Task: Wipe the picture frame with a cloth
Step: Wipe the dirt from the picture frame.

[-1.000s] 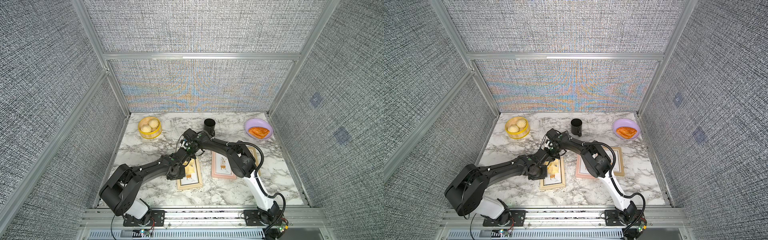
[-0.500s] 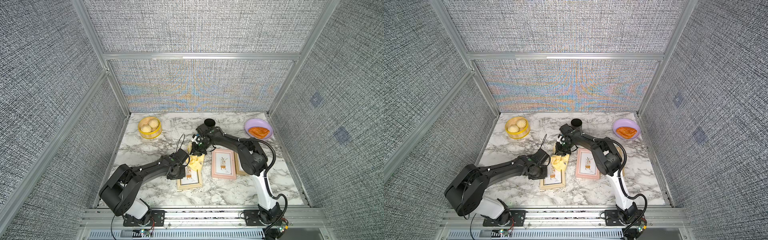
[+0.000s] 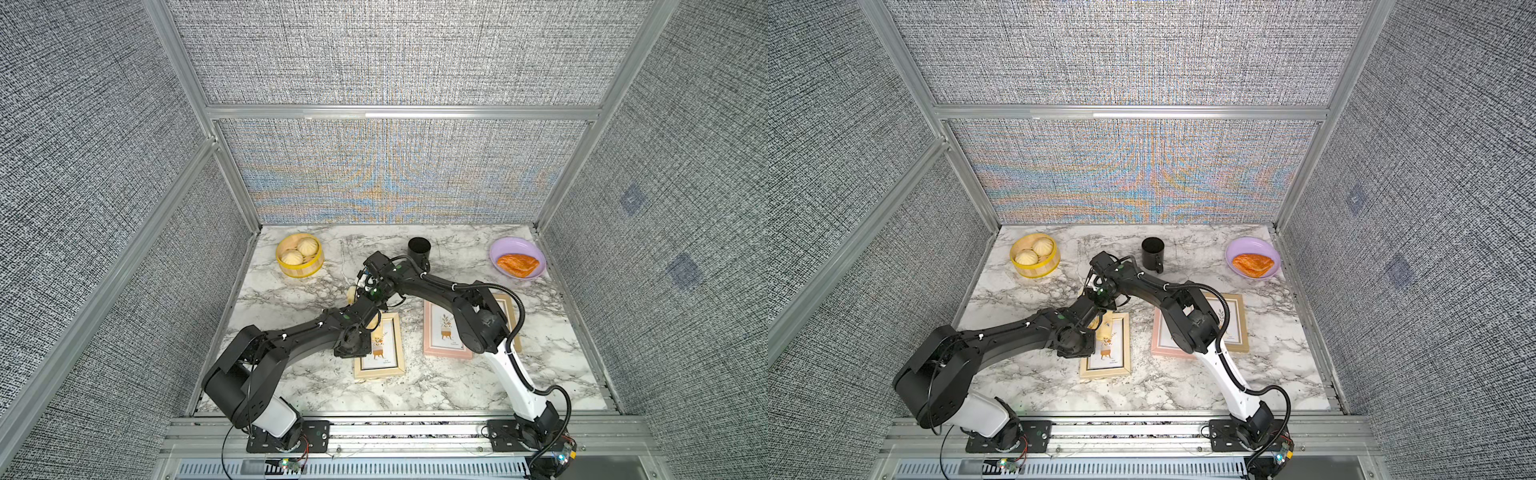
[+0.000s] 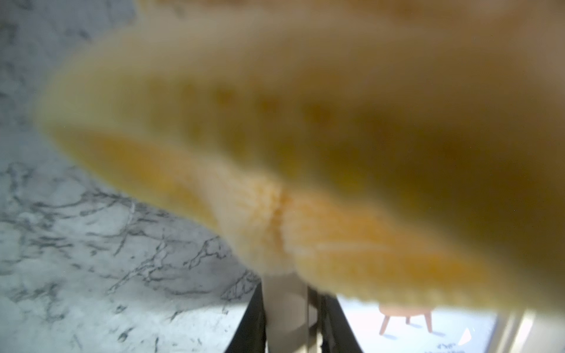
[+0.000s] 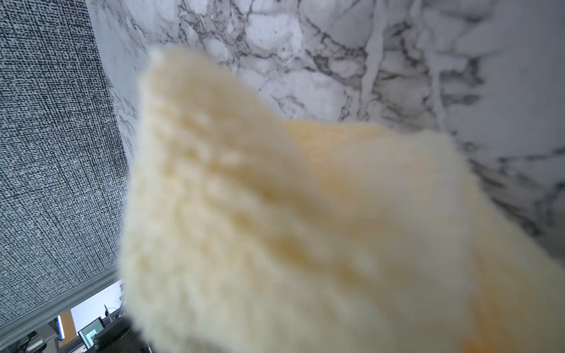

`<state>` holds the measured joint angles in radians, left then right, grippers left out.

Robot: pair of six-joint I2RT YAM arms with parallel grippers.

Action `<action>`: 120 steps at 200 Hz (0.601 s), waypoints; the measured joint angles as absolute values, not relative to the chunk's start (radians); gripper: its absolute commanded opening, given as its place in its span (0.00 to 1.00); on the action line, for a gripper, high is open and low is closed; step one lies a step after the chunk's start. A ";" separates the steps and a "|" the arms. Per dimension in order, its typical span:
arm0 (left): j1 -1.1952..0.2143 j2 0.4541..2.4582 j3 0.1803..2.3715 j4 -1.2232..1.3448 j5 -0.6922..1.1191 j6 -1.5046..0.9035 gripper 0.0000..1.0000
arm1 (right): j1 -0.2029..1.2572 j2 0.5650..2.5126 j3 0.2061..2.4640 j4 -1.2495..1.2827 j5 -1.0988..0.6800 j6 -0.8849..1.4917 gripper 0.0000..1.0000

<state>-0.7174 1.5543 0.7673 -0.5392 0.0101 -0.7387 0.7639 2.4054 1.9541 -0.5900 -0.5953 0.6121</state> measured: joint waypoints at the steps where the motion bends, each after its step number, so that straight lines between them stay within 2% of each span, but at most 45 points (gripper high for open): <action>1: -0.717 1.554 0.767 -0.538 0.010 -0.737 0.01 | 0.762 2.402 1.948 -0.589 -0.595 0.611 0.00; 71: -0.718 1.562 0.771 -0.533 0.013 -0.726 0.00 | 0.617 2.197 1.649 -0.619 -0.561 0.527 0.00; 120: -0.718 1.562 0.769 -0.530 0.015 -0.727 0.00 | 0.717 2.248 1.732 -0.632 -0.523 0.485 0.00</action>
<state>-0.7181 1.5620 0.7689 -0.5297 0.0147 -0.7269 0.7170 2.2478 1.7321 -0.6319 -0.5228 0.4854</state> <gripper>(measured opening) 0.245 0.081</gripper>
